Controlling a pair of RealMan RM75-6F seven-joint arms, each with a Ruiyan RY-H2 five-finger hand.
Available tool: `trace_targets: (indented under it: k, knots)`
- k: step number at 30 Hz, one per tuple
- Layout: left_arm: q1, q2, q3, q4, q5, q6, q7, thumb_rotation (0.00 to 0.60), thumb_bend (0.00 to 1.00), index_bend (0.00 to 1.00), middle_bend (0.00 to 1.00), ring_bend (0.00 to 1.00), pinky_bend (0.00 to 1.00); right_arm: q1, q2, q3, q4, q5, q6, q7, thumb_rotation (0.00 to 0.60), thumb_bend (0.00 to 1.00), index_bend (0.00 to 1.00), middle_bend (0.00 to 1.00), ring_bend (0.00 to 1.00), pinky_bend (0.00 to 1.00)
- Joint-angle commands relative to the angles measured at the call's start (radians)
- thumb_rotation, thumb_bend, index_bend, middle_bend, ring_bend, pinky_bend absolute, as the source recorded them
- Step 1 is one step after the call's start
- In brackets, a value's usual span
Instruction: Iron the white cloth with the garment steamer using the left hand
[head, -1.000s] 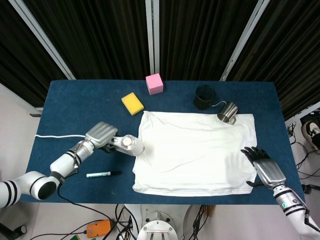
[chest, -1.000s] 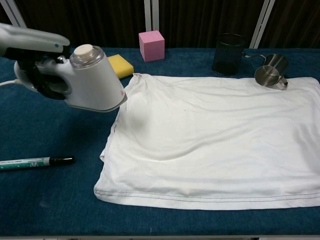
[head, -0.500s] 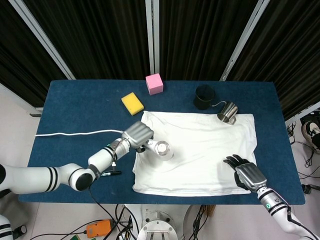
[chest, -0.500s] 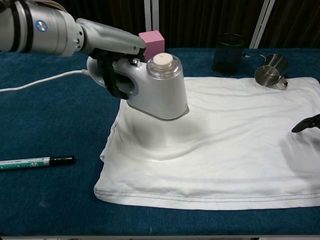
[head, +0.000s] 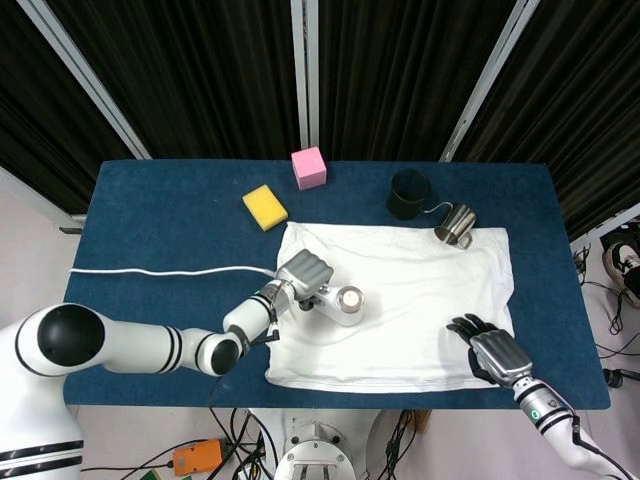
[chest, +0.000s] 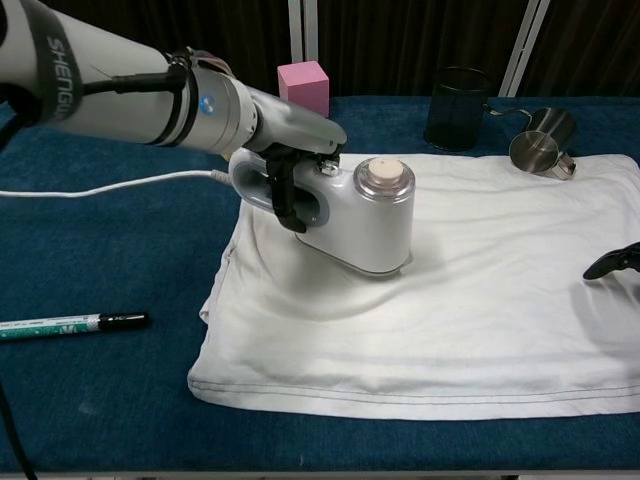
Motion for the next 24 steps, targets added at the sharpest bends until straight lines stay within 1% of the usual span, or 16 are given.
trace_targets:
  k: [1,6,12,20,22,24]
  knots:
    - [-0.038,-0.043,0.027,0.064,-0.075,-0.014,0.008,0.513,0.73,0.83,0.91,0.76,0.58,-0.001,-0.002,-0.003,0.004,0.001,0.001,0.003,0.6,1.0,0.21,0.18,0.13,0.28]
    - [-0.04,-0.067,0.046,0.148,-0.126,-0.058,-0.028,0.514,0.73,0.83,0.91,0.76,0.58,-0.005,-0.007,-0.008,0.01,0.002,0.008,0.006,0.6,1.0,0.21,0.18,0.13,0.28]
    - [-0.005,-0.046,0.077,0.193,-0.138,-0.053,-0.075,0.51,0.73,0.83,0.91,0.76,0.58,-0.006,-0.013,-0.011,0.02,0.007,0.007,0.014,0.6,1.0,0.21,0.18,0.13,0.28]
    - [0.065,0.046,0.101,0.176,-0.144,-0.018,-0.145,0.506,0.72,0.83,0.91,0.76,0.58,-0.005,-0.023,-0.01,0.03,0.006,0.015,0.01,0.6,1.0,0.22,0.18,0.13,0.28]
    - [0.079,0.069,0.099,0.15,-0.124,-0.004,-0.155,0.498,0.72,0.83,0.91,0.76,0.58,-0.006,-0.024,-0.01,0.03,0.004,0.019,0.012,0.6,1.0,0.22,0.18,0.13,0.28]
    - [0.096,0.095,0.086,0.101,-0.079,0.019,-0.174,0.488,0.72,0.83,0.91,0.76,0.58,-0.006,-0.024,-0.01,0.031,0.004,0.022,0.014,0.6,1.0,0.22,0.18,0.13,0.28]
